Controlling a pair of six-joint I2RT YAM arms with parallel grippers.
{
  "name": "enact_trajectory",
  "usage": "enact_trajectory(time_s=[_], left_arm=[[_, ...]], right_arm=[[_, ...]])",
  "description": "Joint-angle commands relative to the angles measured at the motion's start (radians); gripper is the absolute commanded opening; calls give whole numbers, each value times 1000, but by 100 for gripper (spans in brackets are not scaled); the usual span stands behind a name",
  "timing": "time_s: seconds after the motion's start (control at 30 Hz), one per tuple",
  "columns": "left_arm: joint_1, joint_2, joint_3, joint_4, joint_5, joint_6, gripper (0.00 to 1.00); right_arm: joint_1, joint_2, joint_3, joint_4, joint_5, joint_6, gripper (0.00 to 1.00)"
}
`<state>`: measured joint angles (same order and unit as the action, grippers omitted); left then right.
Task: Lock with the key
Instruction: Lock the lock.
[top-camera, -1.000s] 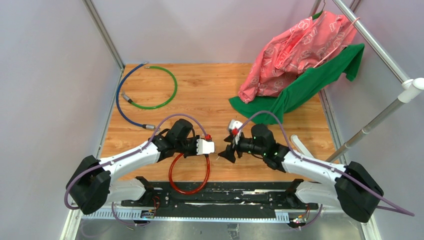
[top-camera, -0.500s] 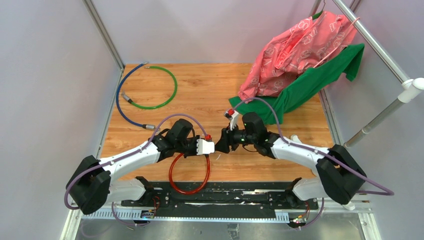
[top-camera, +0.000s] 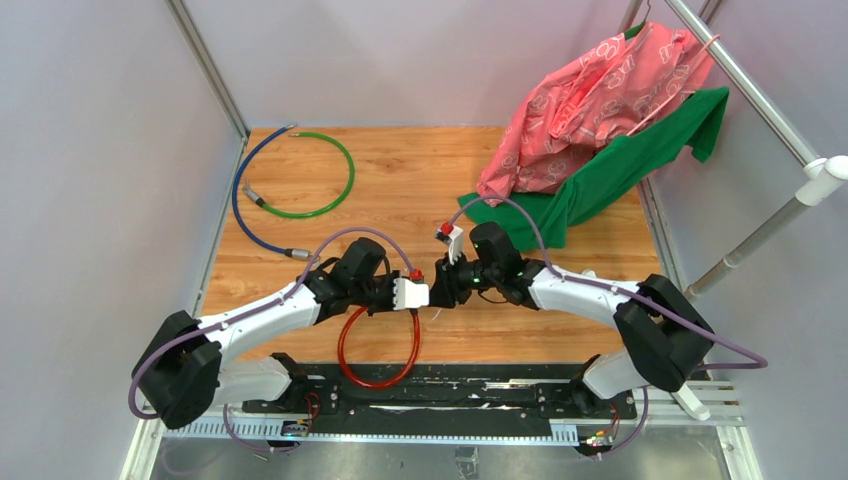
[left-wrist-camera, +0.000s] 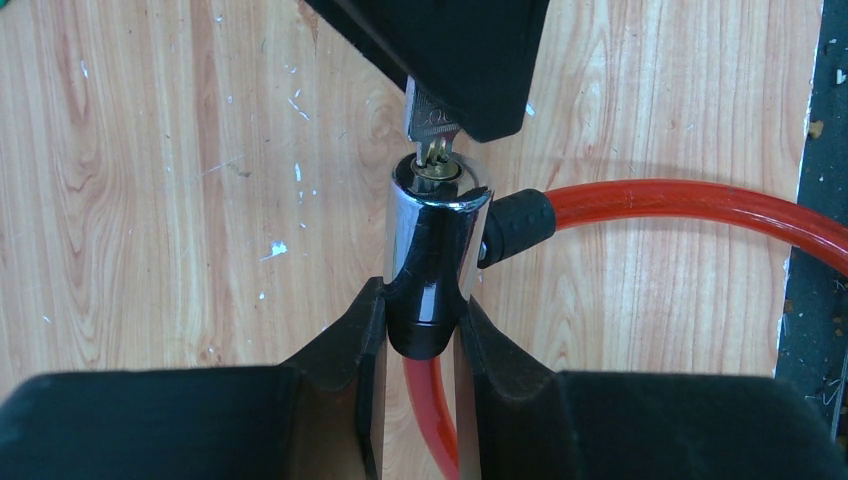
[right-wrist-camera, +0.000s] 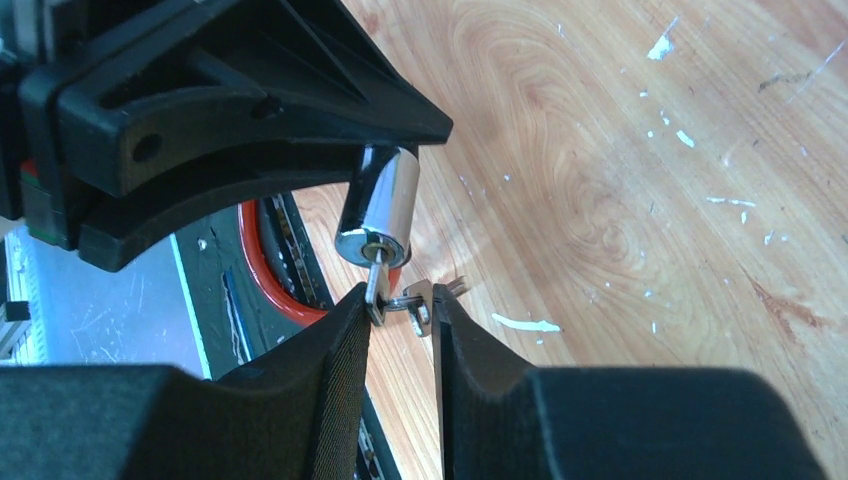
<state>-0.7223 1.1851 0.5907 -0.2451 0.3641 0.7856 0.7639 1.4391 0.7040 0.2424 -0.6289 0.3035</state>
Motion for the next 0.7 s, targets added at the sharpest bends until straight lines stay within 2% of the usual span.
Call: enact_trajectory(time_s=[0.0,0.03,0.17,0.2,0.43,0.5,0.57,0.67], left_arm=[[-2,-15,17,31,10,24,0],[-2,-16,17,30,10,26,0],[-2,-15,18,31,11,22,0],[-2,-15,18,30,12,21,0],[-2,-17,17,30,28,20,0],[-2,-19,18,25,57,21,0],[-2,-20,24,15,84,11,0],[3,-15,36,-15,118,8,0]], right_arm=[[12,11,33,-79,-11,-57,32],[12,9,33,-76,-9,-60,29],[17,5,41,-58,6,-72,5],[19,2,40,-49,10,-78,2],[42,2,35,-3,52,-187,0],[75,-21,4,47,126,-287,0],[114,-56,-46,122,201,-462,0],[161,-92,-143,300,245,-666,0]])
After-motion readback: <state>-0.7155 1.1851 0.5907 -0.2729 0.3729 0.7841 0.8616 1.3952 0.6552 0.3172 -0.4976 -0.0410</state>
